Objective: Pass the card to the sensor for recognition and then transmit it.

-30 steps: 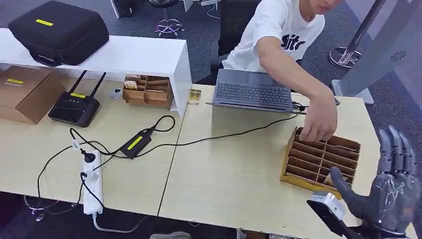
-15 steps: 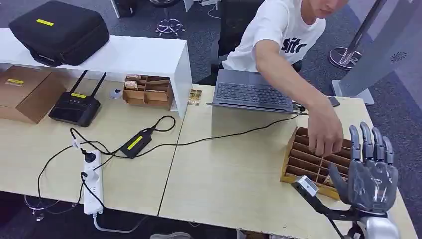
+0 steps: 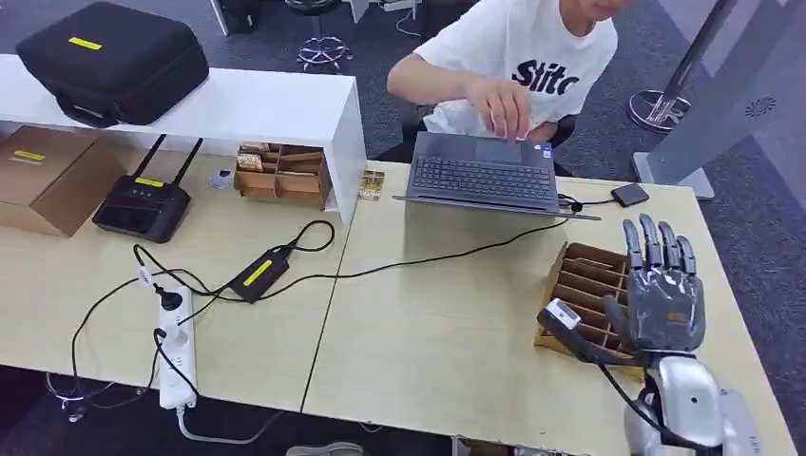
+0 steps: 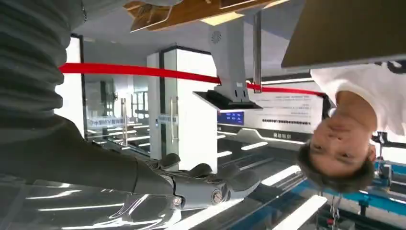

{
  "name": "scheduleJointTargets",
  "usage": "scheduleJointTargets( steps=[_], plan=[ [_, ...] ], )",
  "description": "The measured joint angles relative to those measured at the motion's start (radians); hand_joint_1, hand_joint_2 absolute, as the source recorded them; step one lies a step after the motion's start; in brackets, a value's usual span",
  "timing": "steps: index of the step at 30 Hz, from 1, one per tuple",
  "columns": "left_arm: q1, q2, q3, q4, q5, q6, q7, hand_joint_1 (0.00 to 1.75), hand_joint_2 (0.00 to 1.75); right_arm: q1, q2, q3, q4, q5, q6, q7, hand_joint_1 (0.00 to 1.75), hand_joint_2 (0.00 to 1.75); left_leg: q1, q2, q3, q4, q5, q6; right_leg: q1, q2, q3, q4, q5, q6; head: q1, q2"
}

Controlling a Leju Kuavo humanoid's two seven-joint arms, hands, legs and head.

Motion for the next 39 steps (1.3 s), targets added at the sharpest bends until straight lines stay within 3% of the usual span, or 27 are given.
scheduleJointTargets(
  steps=[15, 31, 39],
  plan=[
    [-0.002, 0.013, -0.026, 0.0, 0.002, -0.002, 0.01, 0.0, 1.75, -0.163, -0.038, 0.02, 0.236, 0.018, 0.033, 0.102, 0.0, 1.75, 0.0, 0.0, 0.0, 0.0, 0.0, 0.0, 0.0, -0.001, 0.0, 0.0, 0.0, 0.0, 0.0, 0.0],
    [-0.004, 0.015, -0.026, 0.0, 0.003, 0.006, 0.011, 0.0, 1.75, -0.173, -0.051, 0.022, 0.289, 0.018, 0.05, 0.113, 0.0, 1.75, 0.0, 0.0, 0.0, 0.0, 0.0, 0.0, 0.0, 0.0, 0.0, 0.0, 0.0, 0.0, 0.0, 0.0],
    [-0.004, 0.015, -0.026, 0.0, 0.003, 0.009, 0.013, 0.0, 1.75, -0.179, -0.065, 0.022, 0.311, 0.018, 0.082, 0.17, 0.0, 1.75, 0.0, 0.0, 0.0, 0.0, 0.0, 0.0, 0.0, -0.001, 0.0, 0.0, 0.0, 0.0, 0.0, 0.0]
  ],
)
